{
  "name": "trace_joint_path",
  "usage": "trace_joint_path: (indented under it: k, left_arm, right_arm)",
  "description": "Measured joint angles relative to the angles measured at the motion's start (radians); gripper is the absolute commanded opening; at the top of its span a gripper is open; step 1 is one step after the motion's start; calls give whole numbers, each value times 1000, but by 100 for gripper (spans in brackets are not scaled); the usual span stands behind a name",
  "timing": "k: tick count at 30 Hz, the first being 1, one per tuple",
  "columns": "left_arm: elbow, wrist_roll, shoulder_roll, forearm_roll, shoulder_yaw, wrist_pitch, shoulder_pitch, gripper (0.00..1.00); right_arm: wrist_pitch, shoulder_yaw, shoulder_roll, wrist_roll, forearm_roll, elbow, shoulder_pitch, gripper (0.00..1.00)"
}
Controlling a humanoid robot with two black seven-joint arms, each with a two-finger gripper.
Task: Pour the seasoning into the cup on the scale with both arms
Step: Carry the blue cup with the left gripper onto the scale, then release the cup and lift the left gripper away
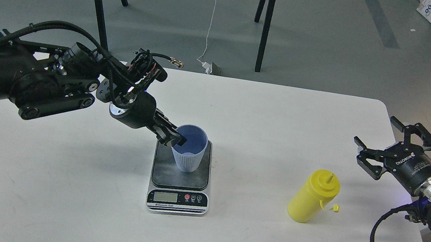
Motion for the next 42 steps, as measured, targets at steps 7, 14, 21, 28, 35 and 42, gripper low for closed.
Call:
trace_joint_path:
  k: [7, 14, 21, 28, 35, 42]
  left_arm:
    - [0, 0, 53, -25, -23, 0, -30, 95]
    - [-2, 0, 153, -158, -141, 0, -126, 99]
    - [44, 0, 288, -549, -398, 0, -119, 99]
    - [285, 0, 301, -1062, -455, 0, -41, 99]
    - [379, 0, 292, -1326, -470, 0, 15, 99]
    - [417, 0, 235, -1351, -593, 0, 129, 100]
  right_arm:
    - [0, -7, 0, 0, 0, 7, -1, 99]
    - [0, -97, -36, 0, -5, 9, 24, 99]
    - [0, -381, -208, 0, -4, 33, 288, 99]
    - [0, -303, -351, 0, 81, 45, 424, 98]
    - [0, -247, -507, 0, 617, 28, 229, 99]
    - [0, -243, -443, 0, 1006, 115, -133, 99]
